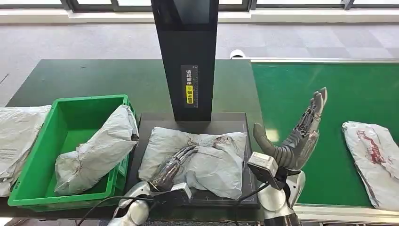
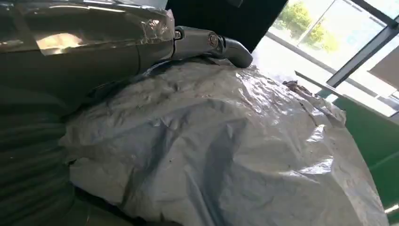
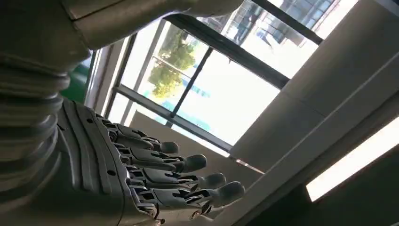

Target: Moved the parcel from conveyor to table for the left to box.

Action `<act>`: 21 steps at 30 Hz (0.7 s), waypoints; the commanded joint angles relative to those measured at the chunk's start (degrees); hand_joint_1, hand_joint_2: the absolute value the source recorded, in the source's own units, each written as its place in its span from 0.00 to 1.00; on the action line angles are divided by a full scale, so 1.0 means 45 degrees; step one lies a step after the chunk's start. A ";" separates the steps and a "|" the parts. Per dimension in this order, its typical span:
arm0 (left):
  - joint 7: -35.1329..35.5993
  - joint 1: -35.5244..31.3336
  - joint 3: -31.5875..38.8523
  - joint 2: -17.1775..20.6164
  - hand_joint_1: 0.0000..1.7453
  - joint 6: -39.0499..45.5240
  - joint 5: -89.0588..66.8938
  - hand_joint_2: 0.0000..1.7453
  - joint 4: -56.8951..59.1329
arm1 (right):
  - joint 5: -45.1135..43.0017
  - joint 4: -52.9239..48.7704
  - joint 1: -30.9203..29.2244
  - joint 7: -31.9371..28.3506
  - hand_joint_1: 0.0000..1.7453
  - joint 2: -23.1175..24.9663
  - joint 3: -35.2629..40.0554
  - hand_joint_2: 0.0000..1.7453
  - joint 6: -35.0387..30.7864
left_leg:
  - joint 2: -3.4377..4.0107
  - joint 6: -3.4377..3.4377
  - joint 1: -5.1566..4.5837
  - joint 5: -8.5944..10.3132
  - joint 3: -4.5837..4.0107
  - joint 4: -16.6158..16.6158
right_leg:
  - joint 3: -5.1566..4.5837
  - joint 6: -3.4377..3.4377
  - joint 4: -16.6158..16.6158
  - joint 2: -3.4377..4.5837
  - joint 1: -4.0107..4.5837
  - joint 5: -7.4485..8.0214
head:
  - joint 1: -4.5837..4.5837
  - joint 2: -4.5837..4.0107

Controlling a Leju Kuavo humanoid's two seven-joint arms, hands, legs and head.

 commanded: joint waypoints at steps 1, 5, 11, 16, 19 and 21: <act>0.0529 -0.1055 -0.0664 0.0209 1.00 -0.0107 -0.0609 1.00 0.1937 | 0.0128 0.0103 -0.0411 -0.0010 0.00 0.0235 -0.1000 1.00 0.0009 | -0.0016 0.0003 -0.0006 0.0005 0.0017 -0.0014 | 0.0020 -0.0001 -0.0009 -0.0018 -0.0004 -0.0002 | 0.0000 -0.0005; 0.0739 -0.1211 -0.0609 0.0177 1.00 0.0120 -0.0836 1.00 0.2147 | 0.0121 0.0079 -0.0335 -0.0010 0.00 0.0269 -0.1042 1.00 0.0009 | -0.0024 0.0005 -0.0002 0.0007 0.0039 -0.0029 | 0.0047 -0.0003 -0.0026 -0.0026 0.0000 0.0000 | 0.0000 -0.0005; 0.0900 -0.1265 -0.0537 0.0161 1.00 0.0270 -0.0972 1.00 0.2269 | 0.0102 0.0066 -0.0312 -0.0010 0.00 0.0263 -0.1079 1.00 0.0009 | -0.0013 0.0006 -0.0004 0.0007 0.0051 -0.0032 | 0.0055 -0.0003 -0.0029 -0.0017 -0.0001 0.0002 | 0.0000 -0.0005; 0.1142 -0.1333 -0.0320 0.0133 1.00 0.0632 -0.1111 1.00 0.2358 | 0.0108 -0.0031 -0.0193 -0.0010 0.00 0.0268 -0.1103 1.00 0.0009 | -0.0011 0.0005 -0.0002 0.0005 0.0062 -0.0033 | 0.0067 -0.0003 -0.0033 -0.0014 0.0001 0.0002 | 0.0000 0.0000; 0.1142 -0.1333 -0.0320 0.0133 1.00 0.0632 -0.1111 1.00 0.2358 | 0.0108 -0.0031 -0.0193 -0.0010 0.00 0.0268 -0.1103 1.00 0.0009 | -0.0008 0.0005 -0.0003 0.0007 0.0067 -0.0037 | 0.0067 -0.0004 -0.0035 -0.0008 0.0000 0.0004 | 0.0000 -0.0005; 0.1142 -0.1333 -0.0320 0.0133 1.00 0.0632 -0.1111 1.00 0.2358 | 0.0108 -0.0031 -0.0193 -0.0010 0.00 0.0268 -0.1103 1.00 0.0009 | -0.0007 0.0003 -0.0001 0.0002 0.0052 -0.0018 | 0.0050 -0.0003 -0.0015 -0.0007 0.0001 -0.0001 | 0.0000 0.0000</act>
